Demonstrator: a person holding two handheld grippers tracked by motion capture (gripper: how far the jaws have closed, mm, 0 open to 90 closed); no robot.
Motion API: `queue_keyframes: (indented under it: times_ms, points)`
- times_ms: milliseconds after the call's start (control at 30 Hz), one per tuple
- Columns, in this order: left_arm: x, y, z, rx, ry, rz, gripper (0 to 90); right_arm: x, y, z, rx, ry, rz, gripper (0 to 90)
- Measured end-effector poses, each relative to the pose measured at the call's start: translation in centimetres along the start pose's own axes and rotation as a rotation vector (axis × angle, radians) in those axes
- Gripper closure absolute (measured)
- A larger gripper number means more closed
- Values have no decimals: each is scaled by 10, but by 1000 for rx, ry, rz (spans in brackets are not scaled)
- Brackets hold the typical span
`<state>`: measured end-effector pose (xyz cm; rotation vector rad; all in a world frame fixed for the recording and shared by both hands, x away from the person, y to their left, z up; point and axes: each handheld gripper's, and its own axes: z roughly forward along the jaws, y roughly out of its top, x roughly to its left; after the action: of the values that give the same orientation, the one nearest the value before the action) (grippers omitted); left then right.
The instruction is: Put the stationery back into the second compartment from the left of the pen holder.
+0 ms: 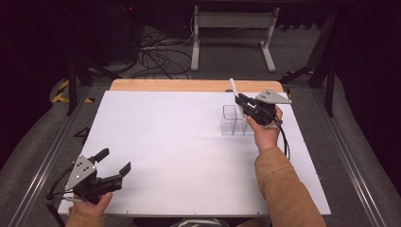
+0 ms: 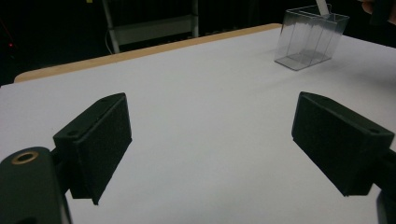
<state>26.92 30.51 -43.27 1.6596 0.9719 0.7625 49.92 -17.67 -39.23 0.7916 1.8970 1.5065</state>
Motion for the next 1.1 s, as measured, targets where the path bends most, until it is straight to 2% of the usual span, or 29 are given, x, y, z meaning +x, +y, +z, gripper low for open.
queue_keyframes:
  times_ms: [400, 467, 633, 767, 900, 967, 1033, 1100]
  points:
    - [0, 0, 0, -1, -1, -2, 127, 0, -9, 5, 33, 10, 25, 775]
    - [0, 0, 0, -1, -1, 0, 127, 0, -8, 5, 35, 12, 37, 664]
    - [0, 0, 0, 0, 1, -2, 127, 4, -2, 3, 33, -24, 30, 549]
    - [0, 0, 1, -1, 0, -1, 127, 8, 5, -5, 11, -34, 33, 510]
    - [0, 1, 1, -1, -2, -1, 127, 14, 15, -14, 0, -29, 9, 433]
    - [0, 1, 1, 0, -3, -1, 127, 18, 20, -19, 19, -31, 12, 398]
    - [-1, 1, 2, 1, -3, 0, 127, 22, 23, -24, 33, -29, 39, 380]
    - [-1, 1, 1, -2, -4, -3, 127, 26, 27, -29, 35, -19, 32, 369]
